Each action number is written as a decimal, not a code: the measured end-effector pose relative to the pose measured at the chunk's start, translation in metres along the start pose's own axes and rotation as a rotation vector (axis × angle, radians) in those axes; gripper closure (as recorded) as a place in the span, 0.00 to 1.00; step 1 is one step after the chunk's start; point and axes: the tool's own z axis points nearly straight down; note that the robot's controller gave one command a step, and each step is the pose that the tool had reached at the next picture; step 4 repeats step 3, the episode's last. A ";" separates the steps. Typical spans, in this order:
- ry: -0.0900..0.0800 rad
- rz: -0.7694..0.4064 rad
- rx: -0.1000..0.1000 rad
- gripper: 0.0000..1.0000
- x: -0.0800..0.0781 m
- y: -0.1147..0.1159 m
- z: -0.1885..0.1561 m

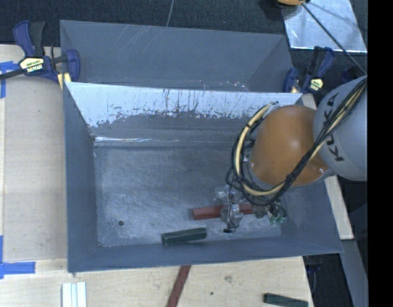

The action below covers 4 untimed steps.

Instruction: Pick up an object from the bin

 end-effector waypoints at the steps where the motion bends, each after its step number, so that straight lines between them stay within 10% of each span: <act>1: -0.010 -0.036 0.001 1.00 -0.050 -0.011 -0.027; 4: -0.014 0.009 0.002 1.00 -0.020 -0.009 -0.121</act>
Offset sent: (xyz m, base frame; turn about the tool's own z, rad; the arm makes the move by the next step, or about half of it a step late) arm 0.0169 -0.0080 0.1057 0.0124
